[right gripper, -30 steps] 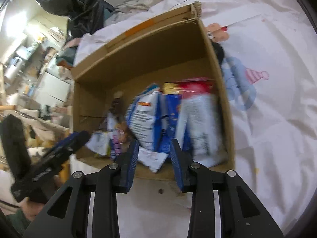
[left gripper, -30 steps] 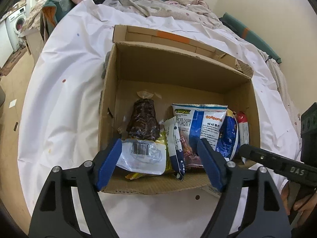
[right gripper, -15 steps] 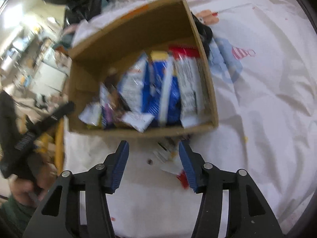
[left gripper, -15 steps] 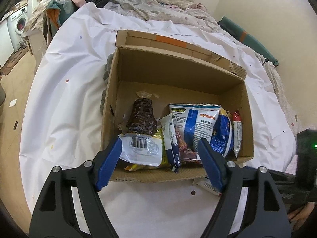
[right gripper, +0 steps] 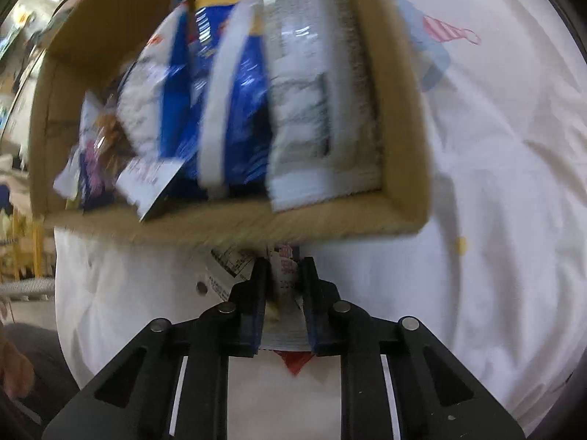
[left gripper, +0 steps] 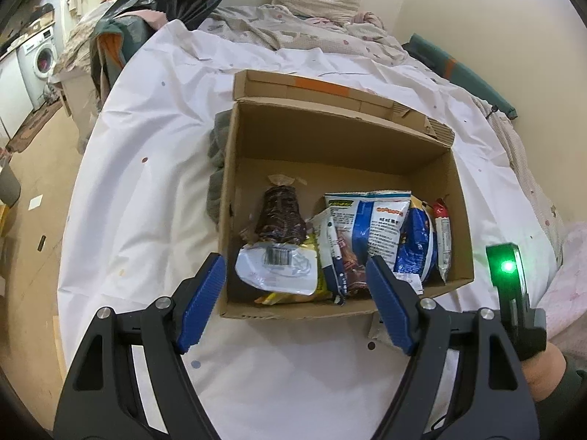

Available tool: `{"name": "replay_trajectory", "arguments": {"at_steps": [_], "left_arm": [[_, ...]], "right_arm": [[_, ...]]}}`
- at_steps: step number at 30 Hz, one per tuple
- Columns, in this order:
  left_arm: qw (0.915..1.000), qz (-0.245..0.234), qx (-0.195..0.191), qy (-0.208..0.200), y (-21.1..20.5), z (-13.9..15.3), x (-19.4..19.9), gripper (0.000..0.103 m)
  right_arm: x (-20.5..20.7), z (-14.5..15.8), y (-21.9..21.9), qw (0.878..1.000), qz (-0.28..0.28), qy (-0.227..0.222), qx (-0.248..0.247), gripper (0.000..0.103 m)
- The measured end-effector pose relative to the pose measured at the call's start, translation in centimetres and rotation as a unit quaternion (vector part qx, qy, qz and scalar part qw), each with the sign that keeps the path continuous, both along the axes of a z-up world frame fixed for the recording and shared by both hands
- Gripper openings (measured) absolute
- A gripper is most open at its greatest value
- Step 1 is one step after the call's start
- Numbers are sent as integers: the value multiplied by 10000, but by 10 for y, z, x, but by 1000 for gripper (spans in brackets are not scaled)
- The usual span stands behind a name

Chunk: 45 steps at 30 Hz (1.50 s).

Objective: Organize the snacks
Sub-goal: 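Grasp the red-ended white bar with the left tool while the right tool grasps the pink-lettered wafer bar, then carry both bars into the box and open both tools to drop them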

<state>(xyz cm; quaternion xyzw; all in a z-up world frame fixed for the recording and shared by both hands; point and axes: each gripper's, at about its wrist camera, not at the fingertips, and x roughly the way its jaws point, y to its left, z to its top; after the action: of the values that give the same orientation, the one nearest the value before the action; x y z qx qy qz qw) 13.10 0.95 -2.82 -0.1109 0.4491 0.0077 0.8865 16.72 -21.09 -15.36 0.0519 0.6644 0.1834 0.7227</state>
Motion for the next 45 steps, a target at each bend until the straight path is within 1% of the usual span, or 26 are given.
{"name": "replay_trajectory", "arguments": {"at_steps": [2, 4, 6, 8, 9, 11, 14, 16, 18, 20, 21, 23, 25, 27, 28, 30, 32, 33, 34, 35, 36, 42, 45], "left_arm": [[10000, 60, -2, 24, 2, -1, -2, 76], [9999, 129, 8, 54, 3, -3, -5, 76], [9999, 76, 31, 126, -1, -5, -6, 76], [9998, 39, 101, 172, -5, -7, -10, 76], [9997, 46, 132, 211, -7, -9, -14, 76], [9994, 89, 158, 310, -10, -15, -21, 76], [9972, 247, 203, 671, -18, -33, -31, 76], [9936, 419, 100, 1041, -24, -51, -36, 76], [9861, 681, -127, 1512, -32, -71, -40, 76], [9776, 861, -391, 1879, -42, -89, -43, 76], [9735, 956, -512, 2012, -50, -97, -45, 76], [9692, 1061, -590, 2143, -61, -106, -46, 75], [9683, 1117, -583, 2158, -75, -111, -46, 72], [9682, 1085, -476, 2205, -93, -115, -43, 68], [9682, 1061, -445, 2222, -99, -117, -42, 68], [9675, 967, -220, 2325, -113, -123, -37, 68], [9652, 941, 51, 2438, -121, -131, -34, 65], [9662, 942, 193, 2392, -123, -131, -34, 58], [9676, 921, 295, 2334, -125, -130, -35, 44], [9700, 846, 422, 2241, -126, -128, -35, 36], [9709, 776, 456, 2222, -126, -128, -36, 27], [9731, 569, 341, 2207, -111, -120, -46, 27], [9750, 531, 288, 2138, -93, -106, -51, 27]], "right_arm": [[-12, -1, 7, 9996, 162, 144, 190, 19], [-25, 0, 18, 9985, 416, 163, 303, 19], [-40, 1, 29, 9959, 588, 308, 618, 19], [-49, 3, 34, 9931, 611, 407, 911, 19], [-53, 5, 34, 9925, 578, 380, 1004, 19], [-55, 14, 30, 9930, 452, 182, 1079, 19], [-58, 31, 12, 9930, 101, -170, 1162, 19], [-56, 42, -4, 9917, -196, -403, 1204, 19], [-51, 47, -17, 9897, -440, -554, 1245, 19], [-50, 54, -30, 9866, -635, -668, 1347, 19], [-49, 56, -36, 9854, -717, -710, 1369, 19], [-45, 56, -43, 9839, -816, -739, 1405, 19], [-46, 57, -46, 9829, -884, -751, 1430, 19], [-46, 56, -50, 9810, -968, -743, 1509, 19], [-45, 56, -51, 9806, -987, -745, 1522, 19], [-45, 63, -56, 9791, -1018, -746, 1598, 19], [-48, 69, -59, 9780, -1016, -797, 1639, 19], [-49, 72, -61, 9777, -1015, -815, 1649, 19], [-50, 73, -60, 9773, -1001, -834, 1668, 19], [-51, 75, -61, 9770, -988, -856, 1684, 19], [-53, 77, -62, 9767, -975, -878, 1701, 19], [-55, 82, -61, 9721, -951, -860, 1962, 19], [-55, 85, -58, 9717, -907, -897, 1989, 19]]}}
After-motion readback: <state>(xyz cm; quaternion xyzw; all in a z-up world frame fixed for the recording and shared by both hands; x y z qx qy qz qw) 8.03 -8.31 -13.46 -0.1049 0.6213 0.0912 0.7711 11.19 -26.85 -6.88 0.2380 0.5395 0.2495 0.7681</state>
